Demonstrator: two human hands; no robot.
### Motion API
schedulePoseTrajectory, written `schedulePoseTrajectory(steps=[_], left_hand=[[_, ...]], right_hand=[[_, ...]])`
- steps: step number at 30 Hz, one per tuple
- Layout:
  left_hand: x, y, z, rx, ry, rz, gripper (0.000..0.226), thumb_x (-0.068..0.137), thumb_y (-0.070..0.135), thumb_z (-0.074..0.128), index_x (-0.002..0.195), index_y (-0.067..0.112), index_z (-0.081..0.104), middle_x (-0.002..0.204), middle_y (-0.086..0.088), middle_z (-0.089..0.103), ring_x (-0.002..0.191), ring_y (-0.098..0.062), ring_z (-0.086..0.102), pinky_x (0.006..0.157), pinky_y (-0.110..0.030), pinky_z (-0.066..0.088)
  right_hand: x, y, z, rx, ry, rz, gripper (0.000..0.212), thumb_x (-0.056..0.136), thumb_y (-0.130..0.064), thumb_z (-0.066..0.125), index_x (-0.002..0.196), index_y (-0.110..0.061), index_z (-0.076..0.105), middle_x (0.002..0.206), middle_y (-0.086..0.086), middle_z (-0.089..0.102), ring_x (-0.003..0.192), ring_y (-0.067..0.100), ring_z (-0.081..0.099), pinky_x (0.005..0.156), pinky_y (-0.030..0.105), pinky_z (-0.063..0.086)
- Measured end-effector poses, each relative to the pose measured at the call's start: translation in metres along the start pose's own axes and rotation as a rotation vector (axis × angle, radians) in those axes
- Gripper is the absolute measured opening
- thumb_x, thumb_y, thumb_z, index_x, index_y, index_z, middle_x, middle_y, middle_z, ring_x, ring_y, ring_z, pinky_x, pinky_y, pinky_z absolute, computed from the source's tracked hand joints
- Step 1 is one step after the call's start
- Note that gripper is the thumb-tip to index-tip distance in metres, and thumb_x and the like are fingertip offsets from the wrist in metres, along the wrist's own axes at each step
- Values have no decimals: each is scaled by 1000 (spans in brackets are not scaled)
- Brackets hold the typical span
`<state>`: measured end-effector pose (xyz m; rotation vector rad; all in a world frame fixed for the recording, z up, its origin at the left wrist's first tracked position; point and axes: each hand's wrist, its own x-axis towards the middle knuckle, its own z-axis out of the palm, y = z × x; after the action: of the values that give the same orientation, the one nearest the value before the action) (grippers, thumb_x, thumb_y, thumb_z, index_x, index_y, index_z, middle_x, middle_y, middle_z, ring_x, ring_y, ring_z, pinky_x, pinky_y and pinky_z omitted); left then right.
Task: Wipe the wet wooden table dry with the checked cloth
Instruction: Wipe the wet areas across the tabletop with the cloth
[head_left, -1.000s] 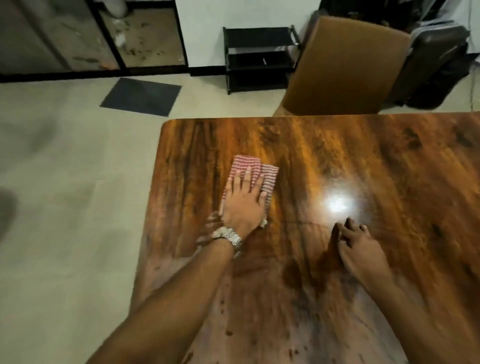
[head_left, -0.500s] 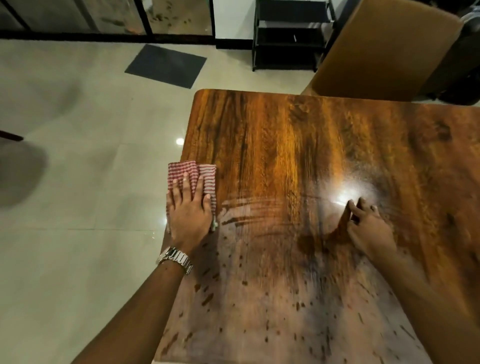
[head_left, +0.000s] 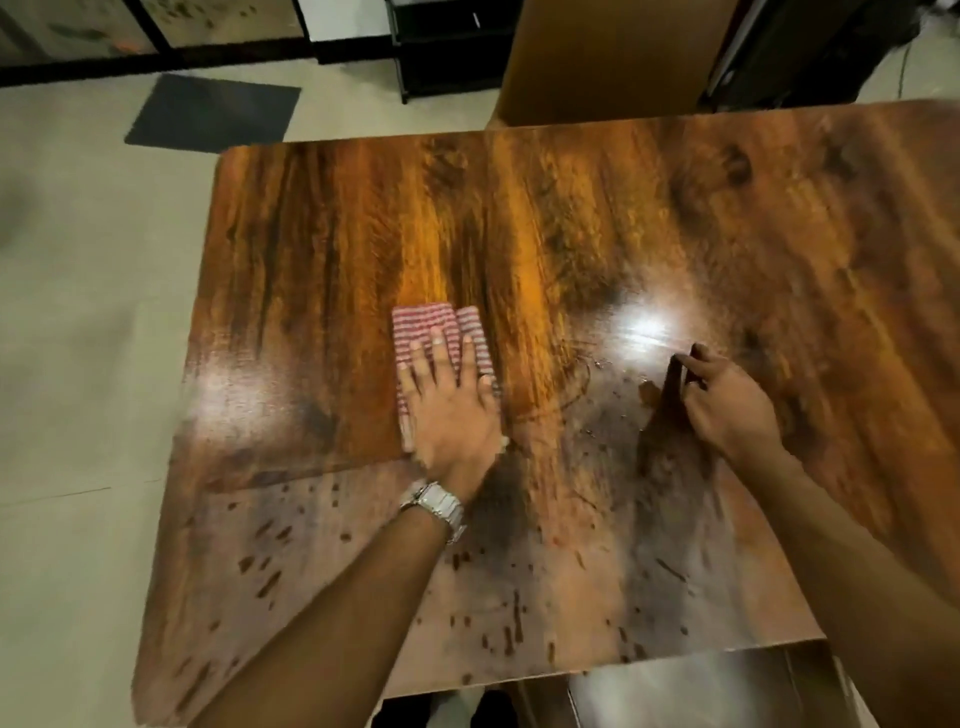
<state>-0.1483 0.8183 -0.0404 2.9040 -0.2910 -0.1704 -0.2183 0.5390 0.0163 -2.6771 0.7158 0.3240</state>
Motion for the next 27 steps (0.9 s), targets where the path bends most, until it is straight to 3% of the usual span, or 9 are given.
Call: schedulePoseTrajectory(steps=[2, 5, 10, 13, 20, 27], left_hand=[[3, 63, 12, -36, -24, 84, 61, 103, 39, 28, 161, 23, 21, 170, -15, 7, 155, -41, 4, 125, -57, -2], [1, 148, 28, -91, -75, 175, 60, 104, 39, 26, 162, 22, 20, 170, -15, 5, 155, -41, 2, 125, -57, -2], [-23, 248, 57, 14, -224, 358, 66, 107, 34, 28, 162, 18, -5, 169, -19, -10, 155, -44, -6, 125, -58, -6], [-46, 273, 60, 9, -258, 418, 64, 106, 29, 24, 162, 17, -5, 169, -19, -9, 155, -44, -6, 125, -59, -4], [-88, 259, 50, -32, -293, 505, 61, 106, 32, 26, 163, 19, 7, 171, -11, -5, 157, -35, -6, 126, -50, -11], [-103, 152, 30, -92, -230, 378, 63, 103, 35, 30, 163, 21, 16, 171, -6, 4, 158, -30, -2, 128, -48, -5]], right_hand=[[-2, 18, -6, 12, 6, -12, 49, 93, -9, 47, 141, -18, 54, 157, 4, 39, 137, 31, 45, 101, 41, 47], [-1, 28, -9, 48, 30, -33, 49, 93, -10, 45, 141, -18, 54, 152, 7, 47, 122, 37, 58, 89, 39, 51], [-4, 59, -9, 68, 71, 4, 45, 94, -15, 46, 138, -16, 57, 149, 11, 50, 130, 35, 53, 104, 41, 44], [-22, 95, -12, 78, 97, 61, 44, 96, -17, 45, 139, -16, 56, 153, 10, 45, 138, 30, 44, 110, 38, 37], [-78, 104, -5, 24, 11, 78, 48, 101, -25, 42, 149, -19, 42, 162, 6, 27, 150, 27, 23, 118, 44, 27], [-101, 27, 22, -58, -129, -108, 50, 99, -27, 49, 148, -22, 44, 164, 10, 20, 152, 33, 15, 122, 49, 20]])
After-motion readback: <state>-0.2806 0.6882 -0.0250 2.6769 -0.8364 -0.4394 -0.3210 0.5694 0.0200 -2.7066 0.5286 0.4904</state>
